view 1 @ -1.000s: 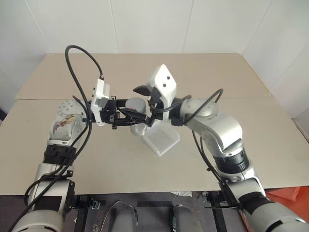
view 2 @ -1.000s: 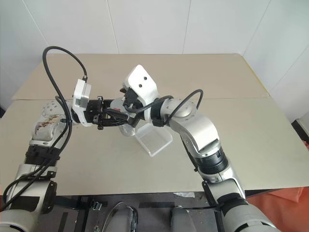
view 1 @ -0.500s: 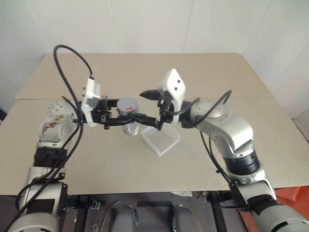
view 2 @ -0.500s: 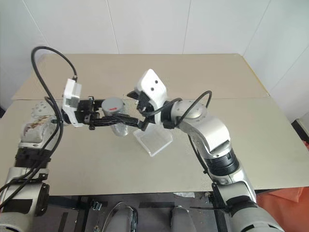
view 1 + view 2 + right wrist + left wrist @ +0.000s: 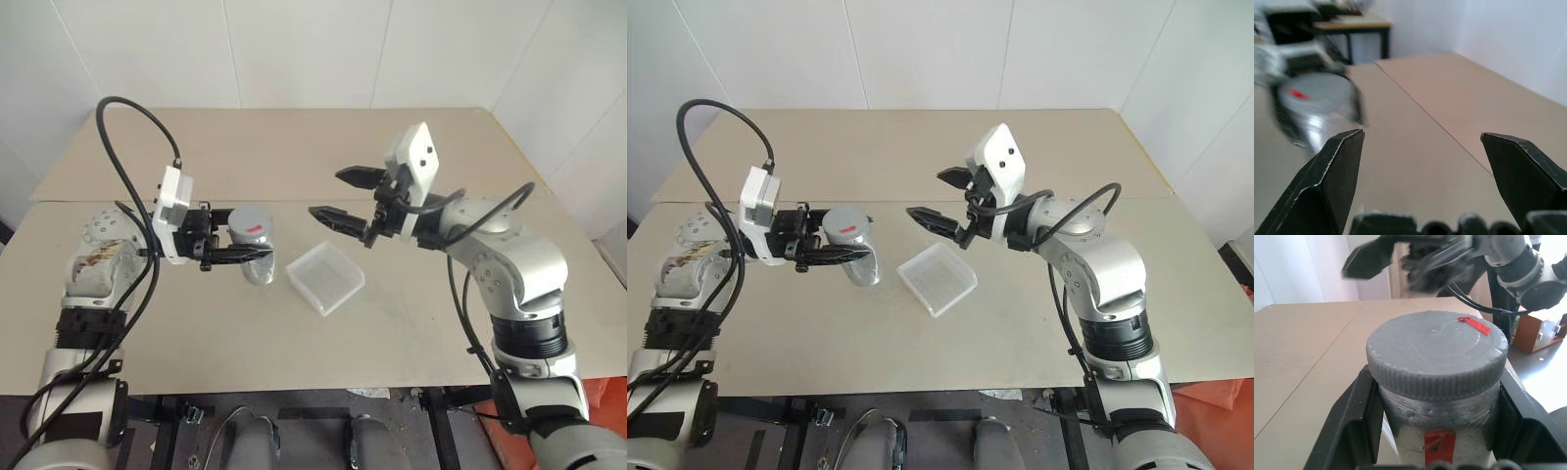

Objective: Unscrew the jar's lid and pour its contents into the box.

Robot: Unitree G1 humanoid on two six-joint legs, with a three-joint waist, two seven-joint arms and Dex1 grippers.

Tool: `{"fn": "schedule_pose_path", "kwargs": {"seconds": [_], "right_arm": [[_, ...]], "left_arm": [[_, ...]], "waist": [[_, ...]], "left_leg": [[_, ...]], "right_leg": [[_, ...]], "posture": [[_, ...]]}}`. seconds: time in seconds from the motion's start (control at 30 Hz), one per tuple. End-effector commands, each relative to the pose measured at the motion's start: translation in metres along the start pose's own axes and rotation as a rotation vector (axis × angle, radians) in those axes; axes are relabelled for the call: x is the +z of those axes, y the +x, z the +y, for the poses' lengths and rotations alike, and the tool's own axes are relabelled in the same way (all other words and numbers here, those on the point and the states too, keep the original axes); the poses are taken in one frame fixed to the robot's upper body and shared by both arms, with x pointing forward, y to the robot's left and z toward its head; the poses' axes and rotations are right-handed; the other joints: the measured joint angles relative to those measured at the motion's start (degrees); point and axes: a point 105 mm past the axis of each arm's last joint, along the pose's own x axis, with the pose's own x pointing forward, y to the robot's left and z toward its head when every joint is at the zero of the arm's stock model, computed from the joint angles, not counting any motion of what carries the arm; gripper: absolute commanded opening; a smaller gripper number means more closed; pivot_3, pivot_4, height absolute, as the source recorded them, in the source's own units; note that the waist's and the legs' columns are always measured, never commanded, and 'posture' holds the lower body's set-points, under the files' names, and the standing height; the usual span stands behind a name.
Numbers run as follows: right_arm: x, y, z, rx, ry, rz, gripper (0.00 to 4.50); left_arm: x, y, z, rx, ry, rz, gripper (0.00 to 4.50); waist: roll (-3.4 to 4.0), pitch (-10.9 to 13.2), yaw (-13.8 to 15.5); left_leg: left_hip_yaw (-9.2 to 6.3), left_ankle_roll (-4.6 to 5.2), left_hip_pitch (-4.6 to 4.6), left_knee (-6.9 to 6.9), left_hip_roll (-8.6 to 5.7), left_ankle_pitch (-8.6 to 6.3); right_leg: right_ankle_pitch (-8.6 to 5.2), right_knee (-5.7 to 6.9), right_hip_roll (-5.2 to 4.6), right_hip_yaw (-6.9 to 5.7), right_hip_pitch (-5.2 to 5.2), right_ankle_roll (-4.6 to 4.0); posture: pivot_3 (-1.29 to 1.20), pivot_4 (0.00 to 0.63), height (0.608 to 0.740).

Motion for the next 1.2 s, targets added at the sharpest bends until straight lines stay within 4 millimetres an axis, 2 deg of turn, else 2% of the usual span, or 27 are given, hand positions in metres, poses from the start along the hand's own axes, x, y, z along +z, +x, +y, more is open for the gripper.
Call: {"fn": "schedule_pose_path", "kwargs": {"seconds": [0.03,0.17,0.4,0.7,0.93,1.2], "right_arm": [[0.024,0.008,0.017,0.072,-0.05,-0.071,4.46],[0.024,0.026,0.028,0.116,-0.048,-0.068,4.46],[0.018,0.052,0.027,0.103,-0.056,-0.027,4.46],[0.012,0.069,0.025,0.111,-0.039,-0.007,4.46],[0.007,0.068,0.018,0.097,-0.032,0.008,4.46],[0.005,0.049,0.001,0.059,-0.033,0.01,4.46]], "left_arm": [[0.011,0.003,0.007,-0.015,0.04,-0.032,2.43],[0.012,0.013,0.01,-0.05,0.048,-0.057,2.43],[0.014,0.025,0.01,-0.093,0.072,-0.073,2.43],[0.013,0.024,0.008,-0.106,0.076,-0.071,2.43],[0.014,0.02,0.007,-0.104,0.082,-0.066,2.43],[0.014,0.015,0.004,-0.104,0.083,-0.058,2.43]], "waist": [[0.0,0.0,0.1],[0.0,0.0,0.1],[0.0,0.0,0.0],[0.0,0.0,0.0],[0.0,0.0,0.0],[0.0,0.0,0.0]], "left_leg": [[-0.01,0.0,0.0,0.0,0.0,0.0],[0.0,0.0,0.0,0.0,-0.01,0.0],[0.0,0.0,0.0,0.0,-0.01,0.0],[0.0,0.0,-0.02,0.0,-0.01,0.0],[0.0,0.0,-0.02,0.0,-0.01,0.0],[-0.01,0.0,-0.02,0.0,-0.01,0.0]], "right_leg": [[0.0,0.0,0.0,-0.01,0.0,0.0],[0.0,0.0,0.0,-0.01,0.0,0.0],[0.0,0.02,0.0,0.0,-0.01,0.0],[0.0,0.03,0.0,-0.01,-0.01,0.0],[0.0,0.03,0.0,-0.01,-0.02,0.0],[0.0,0.03,0.0,-0.01,-0.02,0.0]], "posture": [[0.0,0.15,0.74],[0.0,0.15,0.74],[0.0,0.15,0.74],[0.0,0.15,0.74],[0.0,0.15,0.74],[0.0,0.15,0.74]]}}
